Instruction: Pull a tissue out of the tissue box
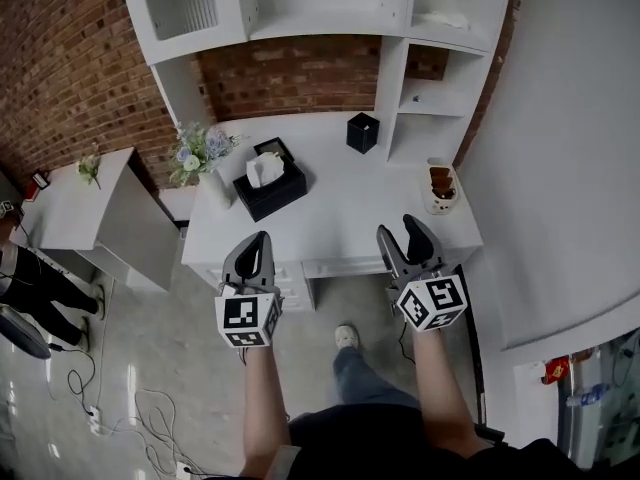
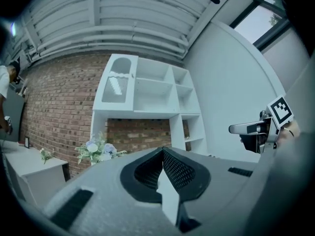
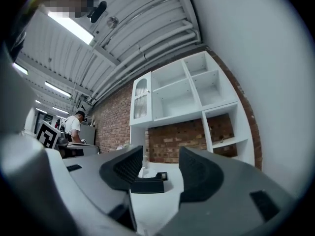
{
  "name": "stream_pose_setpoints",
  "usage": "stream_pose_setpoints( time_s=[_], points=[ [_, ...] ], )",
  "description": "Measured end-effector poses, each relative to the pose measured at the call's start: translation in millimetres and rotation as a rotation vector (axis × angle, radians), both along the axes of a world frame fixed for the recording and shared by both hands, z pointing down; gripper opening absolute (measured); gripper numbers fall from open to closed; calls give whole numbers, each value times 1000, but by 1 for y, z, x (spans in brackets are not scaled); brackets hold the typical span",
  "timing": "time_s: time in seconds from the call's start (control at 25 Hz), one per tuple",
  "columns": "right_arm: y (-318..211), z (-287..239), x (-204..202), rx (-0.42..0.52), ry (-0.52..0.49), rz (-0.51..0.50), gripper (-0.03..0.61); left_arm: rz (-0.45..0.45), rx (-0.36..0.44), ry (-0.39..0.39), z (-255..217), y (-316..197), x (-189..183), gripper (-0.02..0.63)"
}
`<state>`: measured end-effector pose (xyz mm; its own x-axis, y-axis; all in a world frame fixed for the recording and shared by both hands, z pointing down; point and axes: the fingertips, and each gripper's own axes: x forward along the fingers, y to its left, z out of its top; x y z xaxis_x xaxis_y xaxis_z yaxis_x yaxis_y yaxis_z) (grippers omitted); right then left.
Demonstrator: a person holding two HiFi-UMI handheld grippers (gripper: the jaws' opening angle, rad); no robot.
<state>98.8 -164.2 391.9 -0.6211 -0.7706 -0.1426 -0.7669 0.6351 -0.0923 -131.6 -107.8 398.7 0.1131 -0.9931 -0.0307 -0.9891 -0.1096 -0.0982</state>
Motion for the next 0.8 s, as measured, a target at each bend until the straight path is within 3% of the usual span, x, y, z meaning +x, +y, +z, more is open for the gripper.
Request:
stream_pose_setpoints(
  time_s=[0.44,0.8],
  points=[
    [-200,19,-83,-44,49,-169,210,-141,-39,-36,17,-165,-54,8],
    [-252,37,-126,-98,46,-247,210,-184,-75,-42,26,-206,-78,8]
  ],
)
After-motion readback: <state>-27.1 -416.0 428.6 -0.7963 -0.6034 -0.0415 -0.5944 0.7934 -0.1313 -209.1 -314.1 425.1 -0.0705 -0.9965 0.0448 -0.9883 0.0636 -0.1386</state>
